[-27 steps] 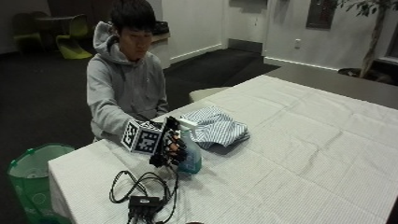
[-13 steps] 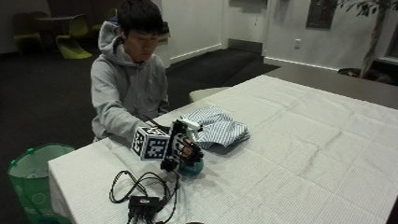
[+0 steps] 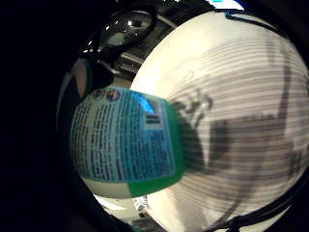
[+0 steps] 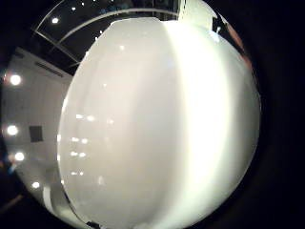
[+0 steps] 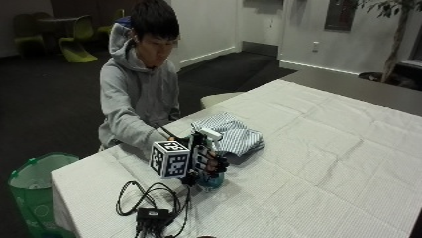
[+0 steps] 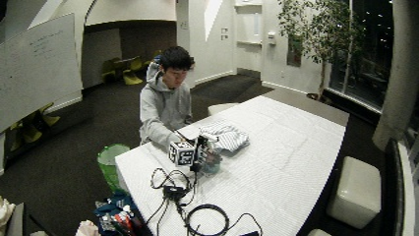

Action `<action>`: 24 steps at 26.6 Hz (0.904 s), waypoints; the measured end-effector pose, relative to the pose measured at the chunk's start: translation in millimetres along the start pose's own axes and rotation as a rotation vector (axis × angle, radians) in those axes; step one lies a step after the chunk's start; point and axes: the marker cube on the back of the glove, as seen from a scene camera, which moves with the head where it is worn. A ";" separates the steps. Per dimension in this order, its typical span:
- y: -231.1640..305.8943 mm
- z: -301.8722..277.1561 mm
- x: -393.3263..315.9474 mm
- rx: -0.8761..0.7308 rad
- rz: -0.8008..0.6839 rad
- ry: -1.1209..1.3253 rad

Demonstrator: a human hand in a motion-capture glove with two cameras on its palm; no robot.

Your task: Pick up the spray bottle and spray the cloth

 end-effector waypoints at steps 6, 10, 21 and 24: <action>-6.0 7.9 -1.2 -0.040 -0.006 -0.090; -12.4 12.2 -2.5 -0.082 -0.010 -0.140; -18.2 22.2 -27.1 -0.154 -0.084 -0.005; -8.3 27.9 -49.7 -0.267 -0.135 0.124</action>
